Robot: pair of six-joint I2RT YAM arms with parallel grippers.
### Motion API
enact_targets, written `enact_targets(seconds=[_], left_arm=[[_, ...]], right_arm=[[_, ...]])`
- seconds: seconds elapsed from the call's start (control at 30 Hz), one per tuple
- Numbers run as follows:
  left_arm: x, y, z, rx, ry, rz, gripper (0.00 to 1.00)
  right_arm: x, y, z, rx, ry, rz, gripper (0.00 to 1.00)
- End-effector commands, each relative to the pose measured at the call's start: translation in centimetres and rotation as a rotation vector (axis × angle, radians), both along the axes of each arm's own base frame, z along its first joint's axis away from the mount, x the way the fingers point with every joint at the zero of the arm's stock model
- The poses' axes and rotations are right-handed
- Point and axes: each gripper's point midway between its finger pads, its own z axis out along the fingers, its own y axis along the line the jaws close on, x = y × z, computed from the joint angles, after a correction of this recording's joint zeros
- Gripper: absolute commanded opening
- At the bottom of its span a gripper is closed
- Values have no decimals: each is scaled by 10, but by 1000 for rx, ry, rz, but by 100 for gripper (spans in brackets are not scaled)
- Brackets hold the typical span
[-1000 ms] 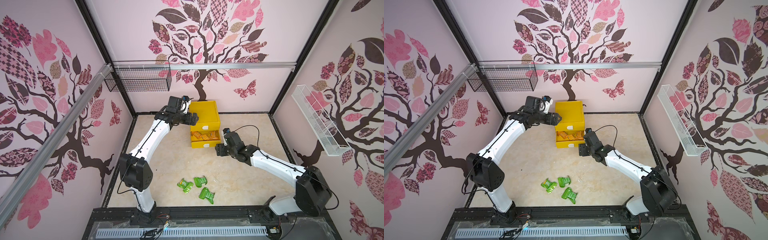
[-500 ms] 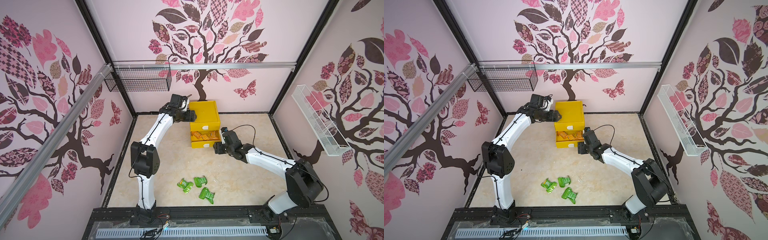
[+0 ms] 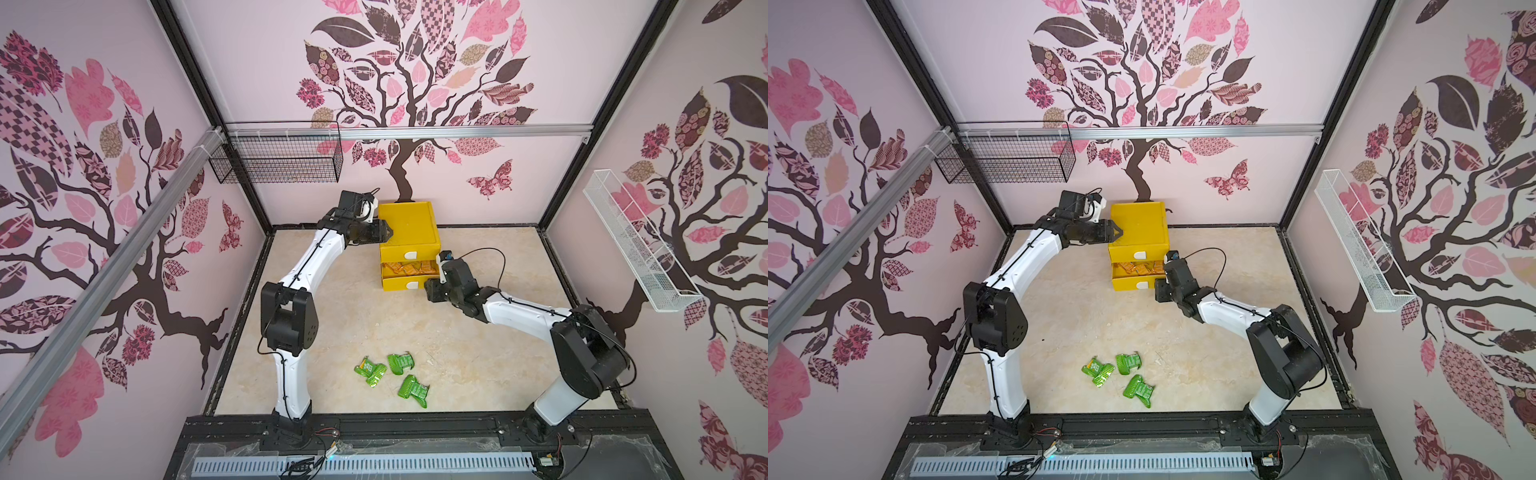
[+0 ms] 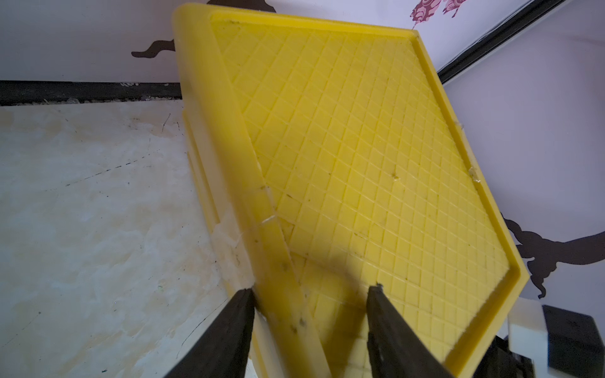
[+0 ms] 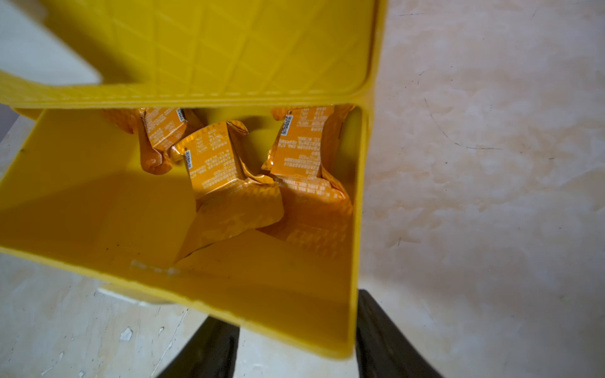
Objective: Place the cookies into the drawer by color
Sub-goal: Close the drawer in the storage box.
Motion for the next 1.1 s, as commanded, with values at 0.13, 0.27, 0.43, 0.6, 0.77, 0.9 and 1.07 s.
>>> enact_targets(seconds=[0.13,0.27,0.43,0.6,0.77,0.9,1.07], left_arm=[[-24,-5,-70,71,183,-47,55],[-23,-6,-79,77,211,-46,55],[-24,-8,-84,80,211,-53,53],[-24,-9,-85,91,206,-60,52],[-25,-9,-87,93,216,-63,52],[-25,-7,-85,94,204,-61,51],[-26,-6,-83,94,202,-60,50]], right_arm=[[35,9,22,49,-123,-38,58],[47,10,23,57,-137,-67,58],[61,7,27,56,-180,-112,57],[70,4,28,58,-208,-158,56],[76,5,34,71,-232,-171,60],[78,-4,40,35,-271,-182,64],[83,-18,43,38,-274,-199,66]])
